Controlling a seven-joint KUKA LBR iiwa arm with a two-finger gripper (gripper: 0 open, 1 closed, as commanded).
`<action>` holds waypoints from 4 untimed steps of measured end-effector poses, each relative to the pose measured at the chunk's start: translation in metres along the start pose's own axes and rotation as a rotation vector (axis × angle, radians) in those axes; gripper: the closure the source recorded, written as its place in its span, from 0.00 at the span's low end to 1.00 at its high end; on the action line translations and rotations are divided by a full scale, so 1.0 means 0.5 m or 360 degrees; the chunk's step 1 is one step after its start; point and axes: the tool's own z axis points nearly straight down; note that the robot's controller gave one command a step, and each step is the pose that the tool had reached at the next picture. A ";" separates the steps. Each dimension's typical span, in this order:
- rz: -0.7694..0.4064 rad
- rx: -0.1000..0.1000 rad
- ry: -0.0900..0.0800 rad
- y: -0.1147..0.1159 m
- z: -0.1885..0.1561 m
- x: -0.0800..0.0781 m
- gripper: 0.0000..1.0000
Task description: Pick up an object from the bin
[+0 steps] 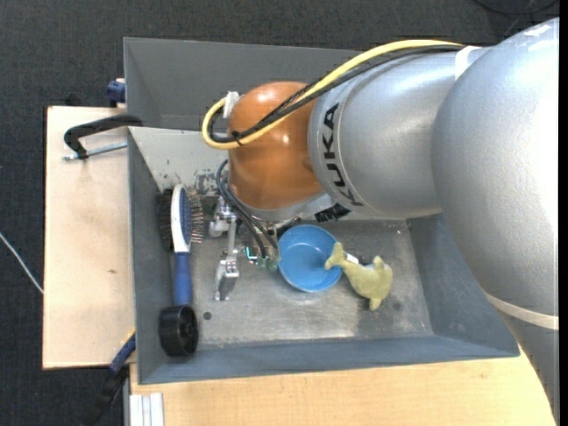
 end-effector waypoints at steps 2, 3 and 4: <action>0.0129 -0.0010 -0.0034 -0.014 -0.070 -0.091 0.00; 0.0068 -0.0016 -0.0038 -0.055 0.052 -0.120 0.00; 0.0075 -0.0005 -0.0020 -0.063 0.064 -0.115 1.00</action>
Offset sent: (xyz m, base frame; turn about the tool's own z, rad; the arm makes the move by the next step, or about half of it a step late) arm 0.0458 0.0023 -0.0549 0.0624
